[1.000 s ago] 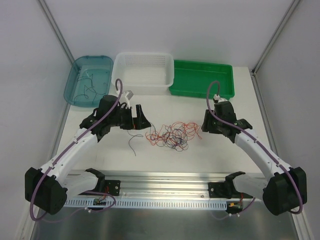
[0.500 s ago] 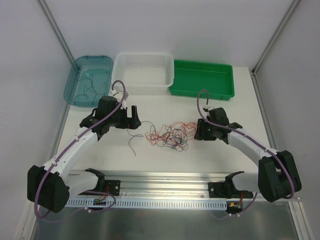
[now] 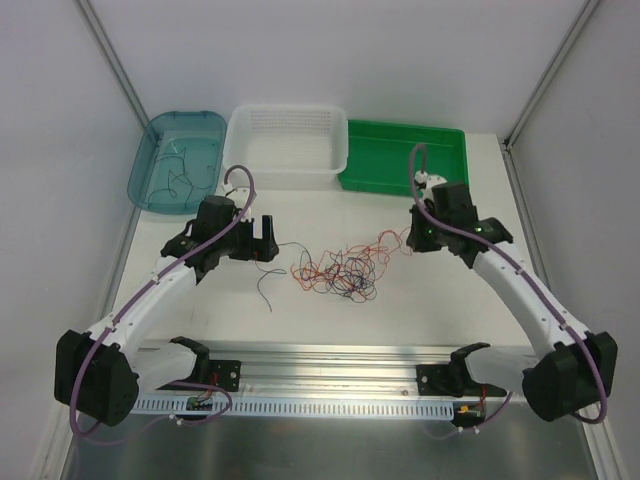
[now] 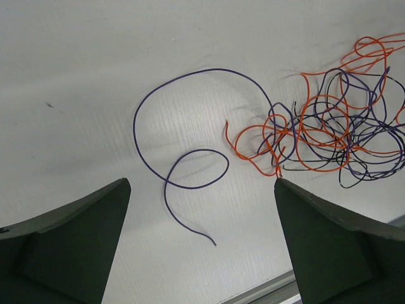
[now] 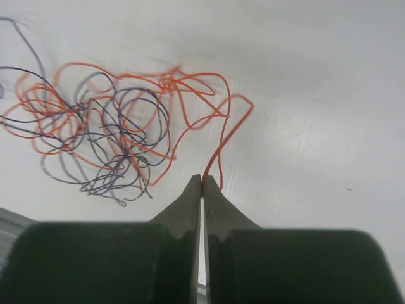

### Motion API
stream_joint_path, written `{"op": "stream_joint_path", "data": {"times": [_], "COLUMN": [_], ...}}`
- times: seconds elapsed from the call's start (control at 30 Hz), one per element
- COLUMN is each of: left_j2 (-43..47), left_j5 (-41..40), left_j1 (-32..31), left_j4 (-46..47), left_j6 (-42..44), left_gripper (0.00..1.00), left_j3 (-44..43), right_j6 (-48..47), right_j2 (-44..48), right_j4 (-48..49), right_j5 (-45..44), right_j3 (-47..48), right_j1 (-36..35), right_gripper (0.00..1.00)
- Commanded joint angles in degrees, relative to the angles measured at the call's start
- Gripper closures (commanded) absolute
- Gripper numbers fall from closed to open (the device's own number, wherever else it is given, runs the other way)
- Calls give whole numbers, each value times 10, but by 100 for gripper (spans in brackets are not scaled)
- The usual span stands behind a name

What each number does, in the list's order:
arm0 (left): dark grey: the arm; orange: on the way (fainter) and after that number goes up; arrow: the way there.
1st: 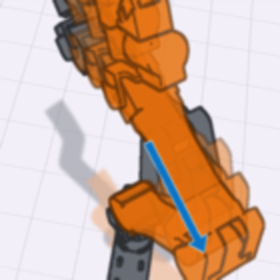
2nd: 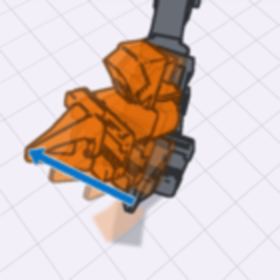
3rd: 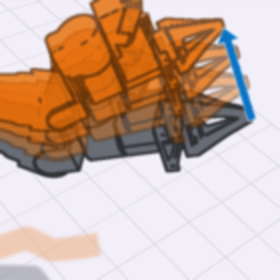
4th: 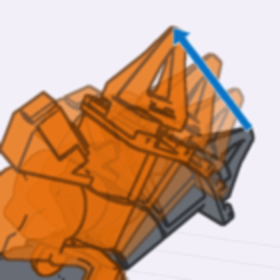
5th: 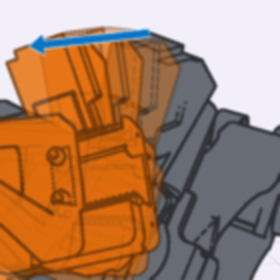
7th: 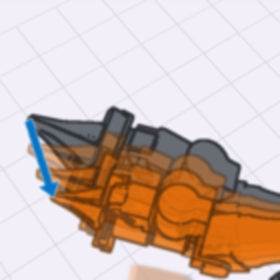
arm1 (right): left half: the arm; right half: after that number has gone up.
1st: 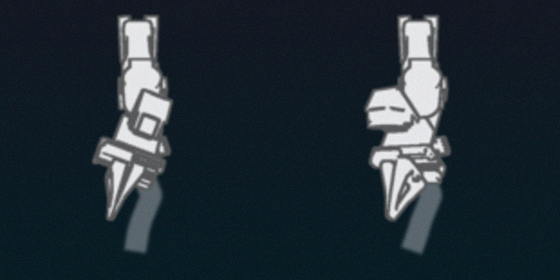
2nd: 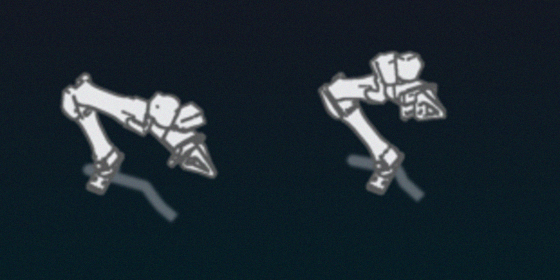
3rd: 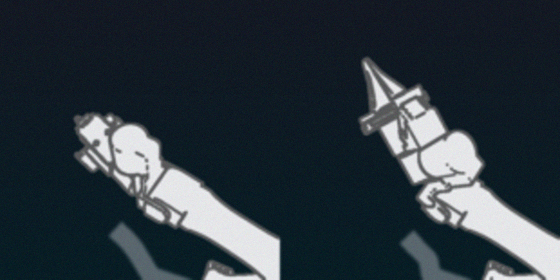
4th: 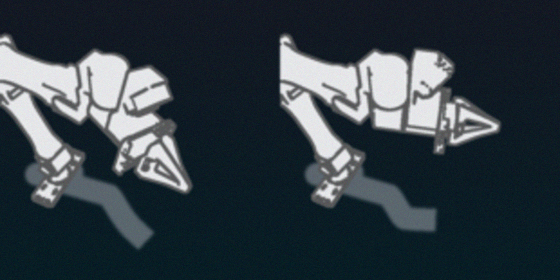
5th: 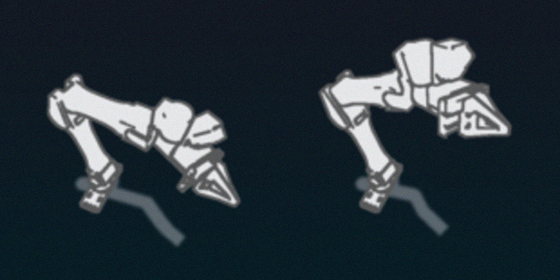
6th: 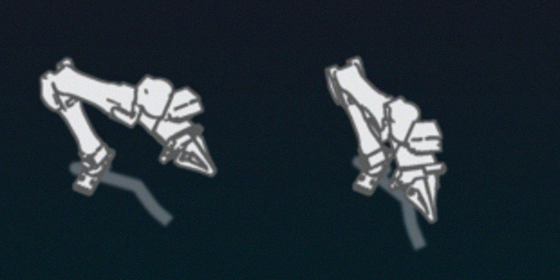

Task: Untangle the cables

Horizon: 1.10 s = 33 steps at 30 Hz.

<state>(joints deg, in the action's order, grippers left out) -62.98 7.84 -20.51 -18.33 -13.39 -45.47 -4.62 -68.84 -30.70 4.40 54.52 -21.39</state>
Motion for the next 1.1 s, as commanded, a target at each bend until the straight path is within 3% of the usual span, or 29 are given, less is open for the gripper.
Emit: {"op": "stream_joint_path", "data": {"times": [0.0, 0.13, 0.23, 0.3, 0.37, 0.57, 0.77, 1.07], "left_j2": [18, 29, 41, 47, 51, 72, 81, 67], "left_j5": [-5, -11, -17, -15, 4, 157, 247, 225], "left_j1": [4, 4, 3, 3, 3, 0, -38, -88], "left_j4": [14, 13, 13, 13, 15, 77, 163, 311], "left_j6": [15, 18, 19, 16, 13, 16, -40, -117], "left_gripper": [1, 1, 1, 1, 1, 1, 1, 1], "left_j3": [-3, 2, 9, 10, 10, 24, 38, 43], "right_j6": [-54, -48, -22, -1, 3, 33, 32, -10], "right_j2": [59, 78, 102, 121, 101, 82, 55, 7], "right_j4": [-136, -204, -168, -104, -98, -68, -65, -88], "right_j5": [-37, -19, 51, 125, 172, 213, 291, 317], "right_j3": [149, 282, 334, 334, 341, 300, 302, 304], "right_j1": [2, 2, 3, 3, 3, -4, -15, -92], "right_gripper": [99, 99, 99, 99, 99, 99, 99, 99]}}
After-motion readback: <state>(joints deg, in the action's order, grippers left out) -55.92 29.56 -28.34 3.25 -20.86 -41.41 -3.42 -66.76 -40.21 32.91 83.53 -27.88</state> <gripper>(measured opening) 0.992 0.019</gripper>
